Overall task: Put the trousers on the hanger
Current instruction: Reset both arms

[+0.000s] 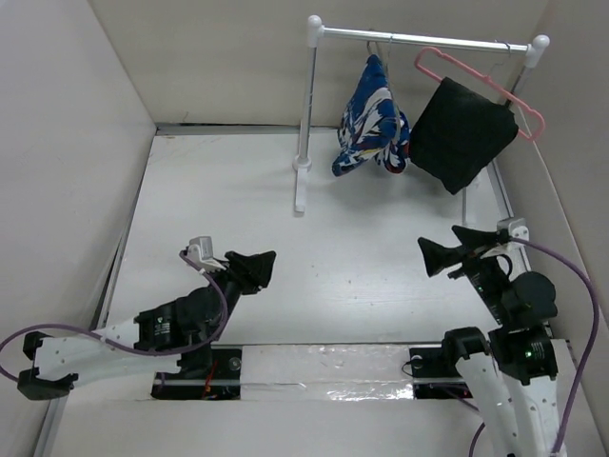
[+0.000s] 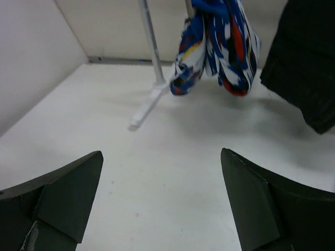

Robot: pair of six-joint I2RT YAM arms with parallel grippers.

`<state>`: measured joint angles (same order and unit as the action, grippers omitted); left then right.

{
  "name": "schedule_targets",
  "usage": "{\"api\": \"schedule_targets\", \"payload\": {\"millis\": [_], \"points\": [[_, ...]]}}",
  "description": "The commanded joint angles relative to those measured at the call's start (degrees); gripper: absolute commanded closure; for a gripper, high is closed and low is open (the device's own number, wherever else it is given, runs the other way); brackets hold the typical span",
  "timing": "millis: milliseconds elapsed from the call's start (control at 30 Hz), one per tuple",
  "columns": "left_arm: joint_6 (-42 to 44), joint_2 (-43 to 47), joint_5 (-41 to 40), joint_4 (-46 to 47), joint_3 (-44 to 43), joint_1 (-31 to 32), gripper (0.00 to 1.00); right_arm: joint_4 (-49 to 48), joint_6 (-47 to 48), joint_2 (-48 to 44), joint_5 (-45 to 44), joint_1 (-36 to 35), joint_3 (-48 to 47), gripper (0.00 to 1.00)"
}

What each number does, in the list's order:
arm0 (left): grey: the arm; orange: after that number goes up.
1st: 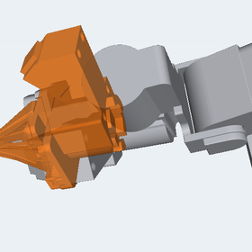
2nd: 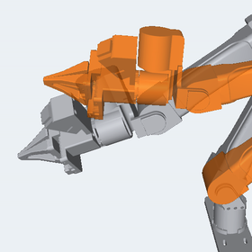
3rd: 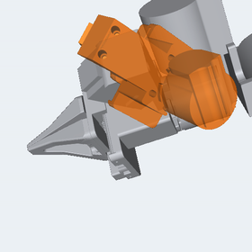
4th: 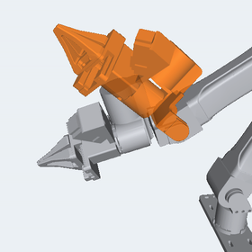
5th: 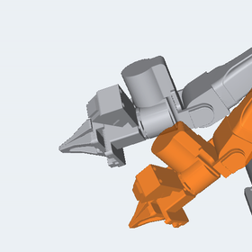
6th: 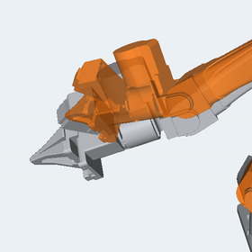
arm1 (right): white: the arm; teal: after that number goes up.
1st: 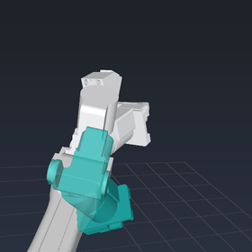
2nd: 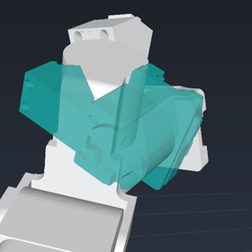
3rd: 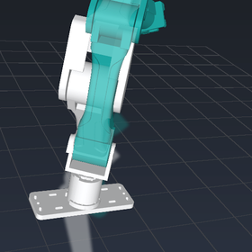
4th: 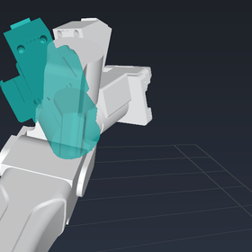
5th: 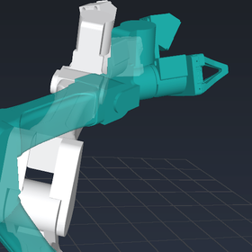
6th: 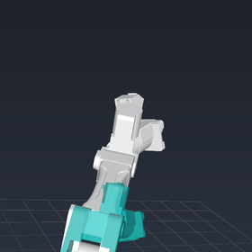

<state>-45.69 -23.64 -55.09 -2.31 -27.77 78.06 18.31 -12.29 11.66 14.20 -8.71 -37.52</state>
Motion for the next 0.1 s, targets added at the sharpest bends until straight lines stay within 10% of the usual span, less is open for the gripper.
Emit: {"api": "schedule_targets", "payload": {"millis": [0,67], "points": [[-3.53,2.01,-0.02,-4.63,0.44,0.34,0.53,3.50,0.61,0.03,-4.17,-0.43,-0.18,0.00],[-3.61,2.54,-0.02,-5.60,-0.44,0.34,0.50,2.53,-0.01,1.16,-4.18,-0.43,-0.71,0.00]]}}
